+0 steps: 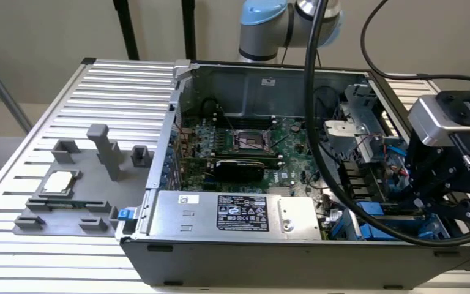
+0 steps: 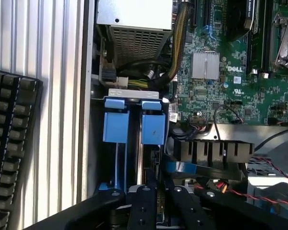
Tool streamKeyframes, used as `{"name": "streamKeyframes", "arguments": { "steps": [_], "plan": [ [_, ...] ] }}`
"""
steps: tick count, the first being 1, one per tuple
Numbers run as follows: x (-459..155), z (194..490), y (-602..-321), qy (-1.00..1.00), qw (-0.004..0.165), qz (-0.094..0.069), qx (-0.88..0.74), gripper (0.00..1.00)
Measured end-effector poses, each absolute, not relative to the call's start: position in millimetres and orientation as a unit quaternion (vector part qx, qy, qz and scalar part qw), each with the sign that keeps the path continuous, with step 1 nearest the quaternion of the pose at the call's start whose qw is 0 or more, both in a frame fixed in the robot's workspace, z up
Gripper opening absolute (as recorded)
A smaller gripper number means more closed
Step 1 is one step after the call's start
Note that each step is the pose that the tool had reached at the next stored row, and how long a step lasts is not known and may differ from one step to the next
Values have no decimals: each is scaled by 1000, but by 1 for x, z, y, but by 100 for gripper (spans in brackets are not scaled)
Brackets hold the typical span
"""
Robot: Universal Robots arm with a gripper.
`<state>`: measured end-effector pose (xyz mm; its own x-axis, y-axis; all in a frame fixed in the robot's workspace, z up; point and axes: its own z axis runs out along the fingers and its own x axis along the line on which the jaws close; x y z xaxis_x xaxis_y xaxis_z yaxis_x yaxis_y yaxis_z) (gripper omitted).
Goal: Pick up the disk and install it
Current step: 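Insert the first disk wire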
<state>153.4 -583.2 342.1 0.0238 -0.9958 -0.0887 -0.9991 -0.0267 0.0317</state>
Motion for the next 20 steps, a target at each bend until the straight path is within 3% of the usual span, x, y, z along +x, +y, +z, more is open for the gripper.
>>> {"name": "streamKeyframes", "arguments": {
  "steps": [20],
  "plan": [
    [152, 339, -578, 720, 13, 34, -693, 0]
  ]
}}
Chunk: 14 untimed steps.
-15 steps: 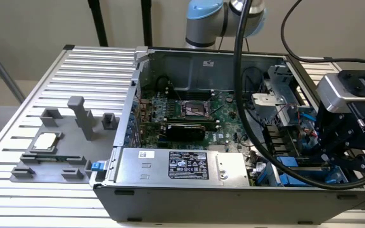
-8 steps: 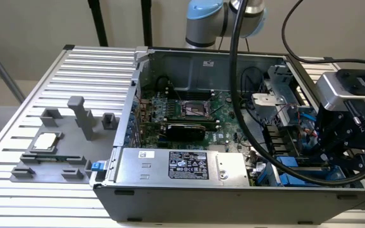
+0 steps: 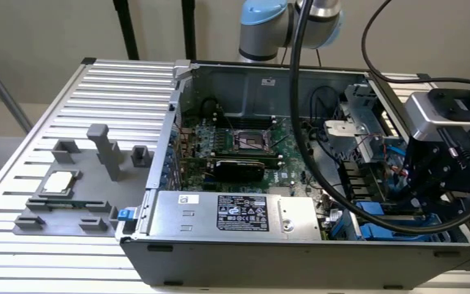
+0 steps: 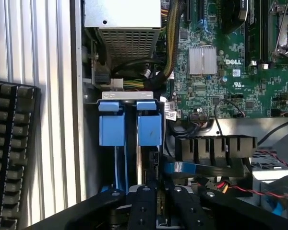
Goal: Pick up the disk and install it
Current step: 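Insert the first disk wire, then insert the second disk wire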
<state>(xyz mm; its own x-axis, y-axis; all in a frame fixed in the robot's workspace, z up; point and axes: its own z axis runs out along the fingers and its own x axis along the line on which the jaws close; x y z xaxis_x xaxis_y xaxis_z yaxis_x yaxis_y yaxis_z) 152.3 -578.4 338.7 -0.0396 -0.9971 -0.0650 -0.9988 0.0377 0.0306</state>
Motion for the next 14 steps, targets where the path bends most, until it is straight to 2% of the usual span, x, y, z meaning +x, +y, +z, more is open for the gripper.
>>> {"name": "streamKeyframes", "arguments": {
  "steps": [12, 13, 14],
  "plan": [
    [152, 336, -574, 724, 9, 29, -689, 0],
    [152, 335, -574, 724, 9, 30, -689, 100],
    [152, 336, -574, 724, 9, 30, -689, 100]
  ]
}}
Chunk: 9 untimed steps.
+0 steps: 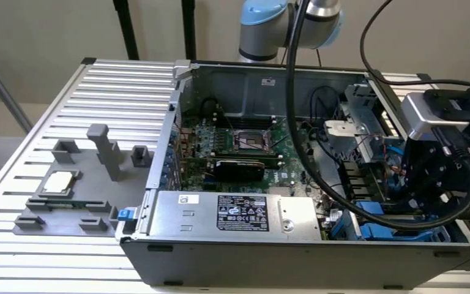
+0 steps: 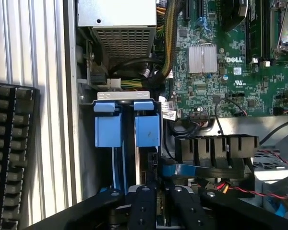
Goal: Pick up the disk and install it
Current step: 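Insert the second disk wire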
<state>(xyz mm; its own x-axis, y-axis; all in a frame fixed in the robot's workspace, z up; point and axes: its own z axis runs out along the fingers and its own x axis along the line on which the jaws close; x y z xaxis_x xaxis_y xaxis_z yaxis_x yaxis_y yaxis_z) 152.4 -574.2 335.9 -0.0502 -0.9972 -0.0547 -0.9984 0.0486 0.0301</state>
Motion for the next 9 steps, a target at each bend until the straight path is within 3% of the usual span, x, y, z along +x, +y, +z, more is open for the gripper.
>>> {"name": "streamKeyframes", "arguments": {
  "steps": [9],
  "plan": [
    [152, 372, -574, 725, 9, 30, -688, 100]
  ]
}}
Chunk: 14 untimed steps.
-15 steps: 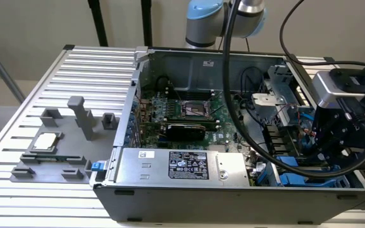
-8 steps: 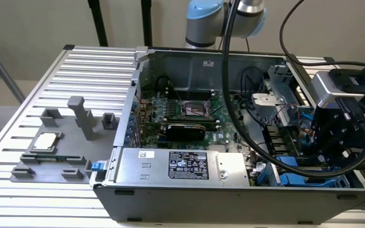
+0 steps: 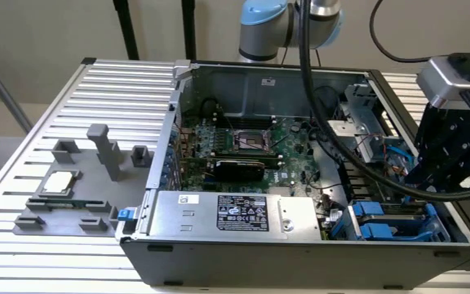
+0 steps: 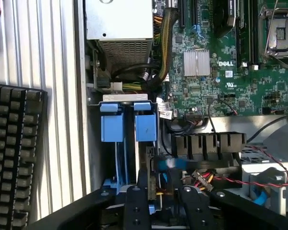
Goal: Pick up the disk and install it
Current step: 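Insert the second disk wire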
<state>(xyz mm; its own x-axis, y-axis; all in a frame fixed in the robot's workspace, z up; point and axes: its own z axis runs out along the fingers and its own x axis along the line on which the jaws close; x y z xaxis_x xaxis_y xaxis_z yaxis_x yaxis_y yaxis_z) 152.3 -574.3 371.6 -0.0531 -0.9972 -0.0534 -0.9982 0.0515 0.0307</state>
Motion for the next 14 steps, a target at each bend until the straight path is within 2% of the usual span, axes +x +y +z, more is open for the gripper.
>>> {"name": "streamKeyframes", "arguments": {
  "steps": [14],
  "plan": [
    [137, 377, -574, 725, 9, 30, -688, 100]
  ]
}}
